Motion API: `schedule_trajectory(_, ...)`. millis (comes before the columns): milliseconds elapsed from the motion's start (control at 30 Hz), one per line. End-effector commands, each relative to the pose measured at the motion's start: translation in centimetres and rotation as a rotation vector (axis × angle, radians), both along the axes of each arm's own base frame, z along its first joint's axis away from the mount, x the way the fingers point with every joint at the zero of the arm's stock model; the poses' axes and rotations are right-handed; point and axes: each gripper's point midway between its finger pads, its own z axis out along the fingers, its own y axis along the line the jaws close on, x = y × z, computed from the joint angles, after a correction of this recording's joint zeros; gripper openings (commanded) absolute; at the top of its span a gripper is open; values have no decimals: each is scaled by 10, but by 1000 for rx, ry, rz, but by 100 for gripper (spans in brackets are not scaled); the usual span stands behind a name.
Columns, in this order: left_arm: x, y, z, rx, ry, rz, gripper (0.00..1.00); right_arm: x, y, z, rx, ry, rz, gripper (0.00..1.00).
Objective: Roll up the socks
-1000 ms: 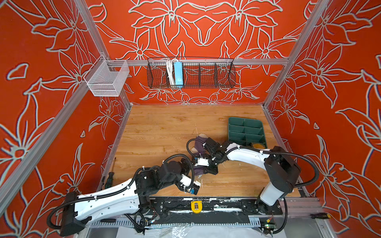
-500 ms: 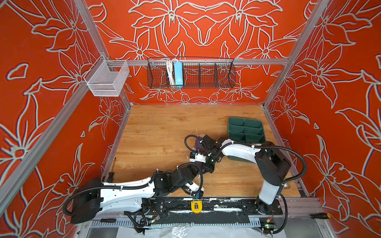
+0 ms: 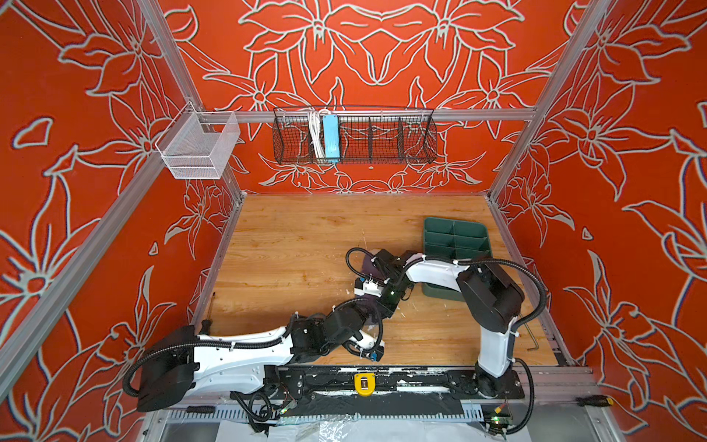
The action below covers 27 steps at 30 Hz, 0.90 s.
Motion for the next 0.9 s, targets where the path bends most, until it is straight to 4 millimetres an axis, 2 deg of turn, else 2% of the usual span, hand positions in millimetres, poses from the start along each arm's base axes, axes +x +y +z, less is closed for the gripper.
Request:
schedule_trajectory(0,-27,3,12,-80,252,65,65,3,-2,3,-9,23,-36,0)
schedule_trajectory(133,-69,10,17,-88,474,-11,64,9,-4,2,-7,26,-54,0)
schedule_trajectory(233,-80,10,13,-106,587,31,61,11,-6,1,-13,25,-60,0)
schedule_trajectory(267,-77,8,3,-101,620,90,61,11,-6,1,-12,25,-59,0)
schedule_trajectory(467,-42,-17,-9,-275,723,476,62,11,-4,3,5,27,-54,0)
schedule_trajectory(567,-31,-25,-22,-330,743,585,56,11,-3,2,6,30,-52,0)
schedule_trajectory(700,-13,-25,-29,-387,669,644,51,10,-3,1,8,34,-53,0)
schedule_trajectory(867,-3,-26,-36,-415,580,591,54,8,-2,3,18,41,-48,0)
